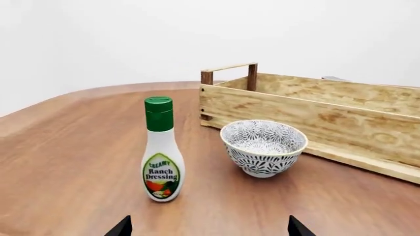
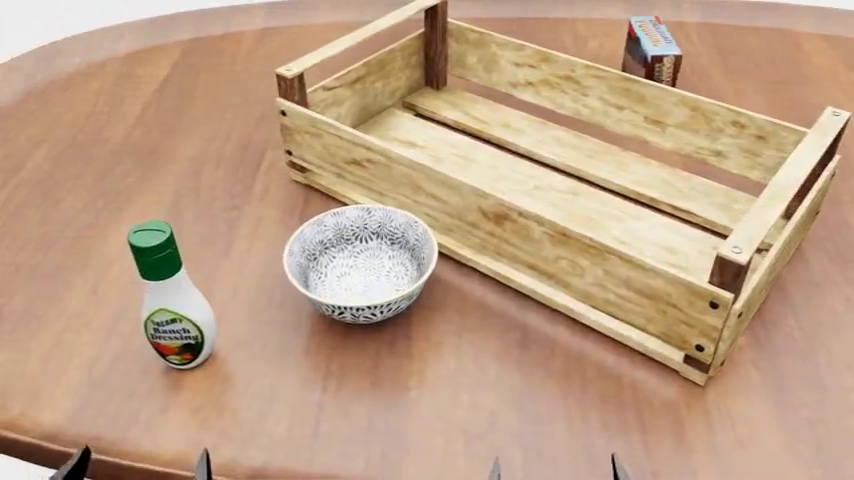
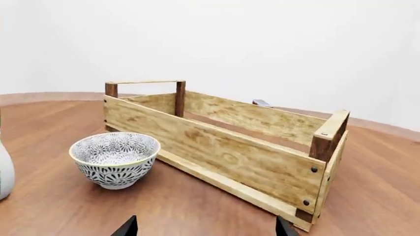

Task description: Pick up the salad dressing and put it in the tray.

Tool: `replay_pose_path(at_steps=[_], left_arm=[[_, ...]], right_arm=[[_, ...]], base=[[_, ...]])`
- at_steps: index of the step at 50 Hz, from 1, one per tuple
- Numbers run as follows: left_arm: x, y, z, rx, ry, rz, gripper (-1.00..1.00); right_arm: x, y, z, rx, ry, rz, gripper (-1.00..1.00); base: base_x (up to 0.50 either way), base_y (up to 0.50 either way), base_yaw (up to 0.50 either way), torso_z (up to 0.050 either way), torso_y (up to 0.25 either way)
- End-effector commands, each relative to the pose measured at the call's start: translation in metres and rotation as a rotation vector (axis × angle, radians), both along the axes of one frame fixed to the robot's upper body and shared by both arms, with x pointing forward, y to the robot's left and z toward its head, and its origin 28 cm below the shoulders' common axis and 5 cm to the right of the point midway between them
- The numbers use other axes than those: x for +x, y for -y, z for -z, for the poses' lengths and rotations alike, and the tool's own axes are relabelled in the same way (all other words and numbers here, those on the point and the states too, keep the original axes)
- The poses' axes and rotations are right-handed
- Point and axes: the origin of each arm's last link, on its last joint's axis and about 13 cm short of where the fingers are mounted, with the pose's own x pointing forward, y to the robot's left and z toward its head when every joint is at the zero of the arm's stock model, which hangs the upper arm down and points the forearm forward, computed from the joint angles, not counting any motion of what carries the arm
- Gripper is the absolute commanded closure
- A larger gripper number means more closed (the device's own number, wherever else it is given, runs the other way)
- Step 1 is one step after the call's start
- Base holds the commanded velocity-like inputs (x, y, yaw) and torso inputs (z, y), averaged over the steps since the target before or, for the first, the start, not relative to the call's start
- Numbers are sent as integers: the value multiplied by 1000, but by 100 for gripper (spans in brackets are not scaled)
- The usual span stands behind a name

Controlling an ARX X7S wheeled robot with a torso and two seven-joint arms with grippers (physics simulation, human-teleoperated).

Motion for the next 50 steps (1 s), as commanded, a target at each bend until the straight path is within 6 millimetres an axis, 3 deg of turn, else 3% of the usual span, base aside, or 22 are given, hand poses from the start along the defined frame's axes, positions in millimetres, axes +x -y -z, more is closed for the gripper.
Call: replay_pose_path(at_steps=[1,8,19,28,50], left_arm=[[7,-5,-20,-3,-3,-15,-100],[2,-8,-65,-20,64,17,-100],[2,-15,-100,-22,144,9,-100],[2,-18,-109,-34,165,-3,-100],[2,-19,-108,-20,178,-6,-100]], right_arm=[[4,5,-17,-26,46,62,-100],[2,10,-59,36,155,89,-100],[4,23,-96,54,201,163,-100],[2,29,-109,35,245,191,-100],[1,30,-113,37,252,165,-100]], base=[[176,0,0,0,0],[448,0,0,0,0],[500,0,0,0,0],[500,0,0,0,0],[500,0,0,0,1]])
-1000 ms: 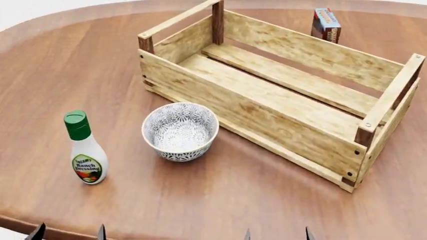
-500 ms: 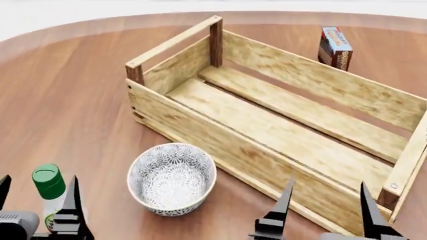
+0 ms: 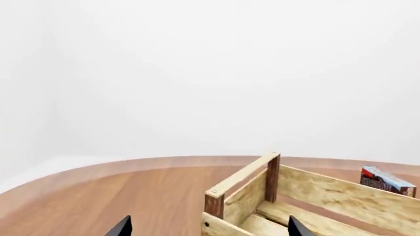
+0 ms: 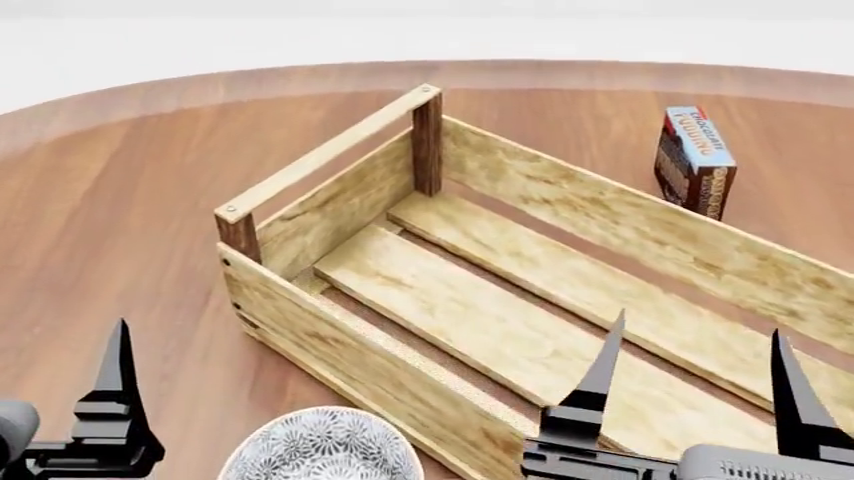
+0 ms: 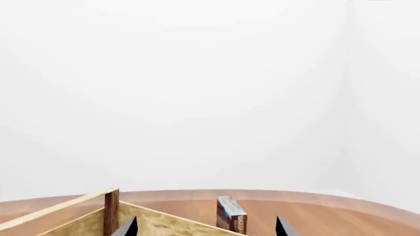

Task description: Pick up the salad dressing and put it in the tray.

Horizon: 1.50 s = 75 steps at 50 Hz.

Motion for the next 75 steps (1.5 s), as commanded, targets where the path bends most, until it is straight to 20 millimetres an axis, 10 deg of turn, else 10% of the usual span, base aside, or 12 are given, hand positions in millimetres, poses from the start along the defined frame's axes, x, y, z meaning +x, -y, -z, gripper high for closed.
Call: replay_pose_path(at_steps=[1,75], left_arm=[[-1,-1,-2,4,9,2,-100],[-1,-1,2,4,16,2,-100]], right_arm=[[-1,2,-5,1,9,1,-100],[-4,0,3,-48,78,13,-100]], base=[[500,0,0,0,0],[34,0,418,0,0]])
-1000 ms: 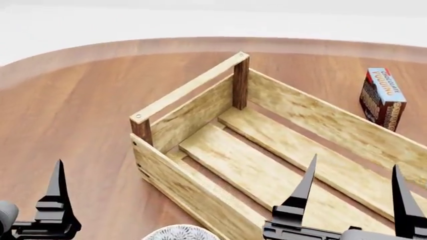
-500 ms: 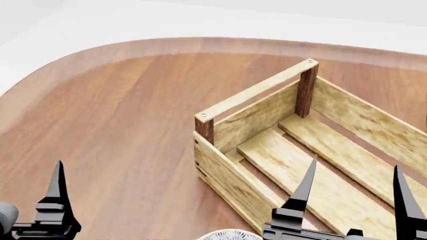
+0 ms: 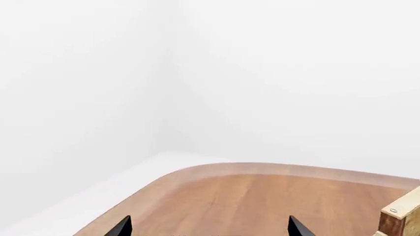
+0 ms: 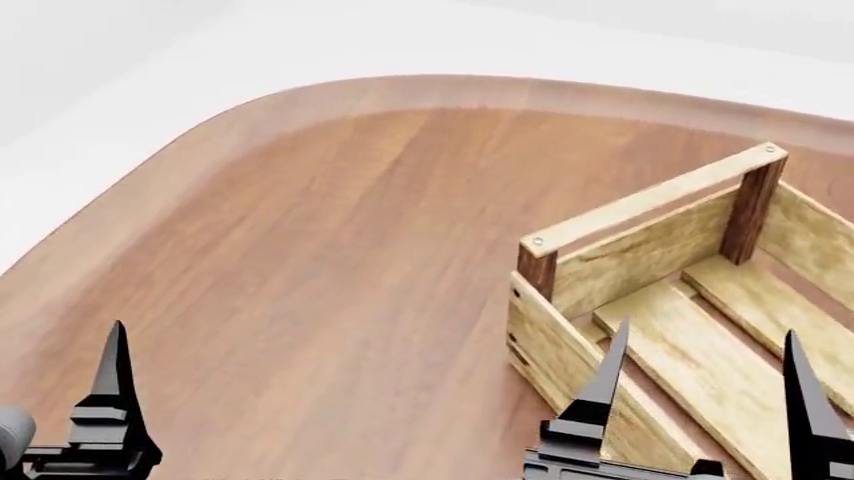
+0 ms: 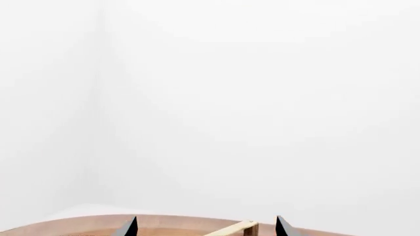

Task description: Pick up the salad dressing and put it in the tray.

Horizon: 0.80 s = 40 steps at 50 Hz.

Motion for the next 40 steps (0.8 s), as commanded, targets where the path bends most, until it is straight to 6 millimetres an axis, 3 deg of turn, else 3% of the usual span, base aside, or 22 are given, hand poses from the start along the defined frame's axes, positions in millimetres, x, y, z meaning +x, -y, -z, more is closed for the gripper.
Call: replay_pose_path(at_steps=[1,17,21,40], left_arm=[[0,0,0,-1,1,1,-100],[0,0,-1,1,4,6,-100],[0,0,-1,-2,-1,8,-100],[-1,0,1,-3,-10,14,-100]], right_arm=[[0,0,0,-5,1,-3,-100],[1,-1,-1,-15,-14,-13,-100],[-2,-1,-2,14,-56,-129,-100],[-26,-1,16,-171,-323,-450,-100]], base=[[0,0,500,0,0],[0,0,483,0,0],[0,0,0,0,0],[0,0,0,0,0]])
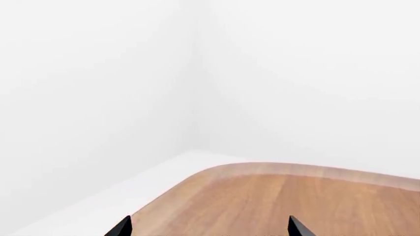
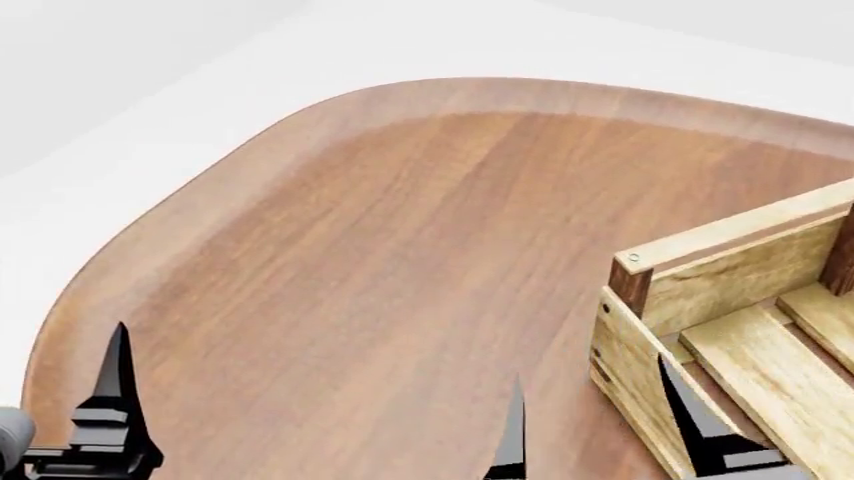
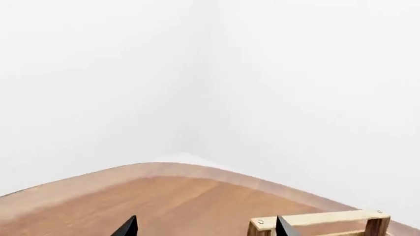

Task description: Pick up the salad dressing and put it in the tray.

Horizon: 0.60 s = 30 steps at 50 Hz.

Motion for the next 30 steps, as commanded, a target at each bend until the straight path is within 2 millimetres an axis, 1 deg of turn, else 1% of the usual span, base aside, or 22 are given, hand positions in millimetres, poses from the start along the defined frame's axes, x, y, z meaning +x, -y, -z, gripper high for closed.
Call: replay_pose_path(at_steps=[1,8,15,21,24,30], left_arm=[[0,0,1,-1,-5,3,-100],[-1,0,2,-2,-9,3,-100],[-1,0,2,-2,-9,4,-100],[-2,0,2,-1,-10,4,-100],[-2,0,2,-1,-10,4,-100],[-2,0,2,-1,-11,6,-100]], right_arm=[[-13,-1,12,-87,-132,-182,-100],[-18,1,12,-56,-206,-276,-100],[-24,0,21,-104,-269,-357,-100],[-27,0,25,-112,-307,-391,-100],[-28,-1,31,-122,-331,-411,-100],[-28,-2,37,-131,-354,-419,-100]], base=[[0,0,0,0,0],[0,0,0,0,0],[0,0,0,0,0],[0,0,0,0,0],[0,0,0,0,0],[0,0,0,0,0]])
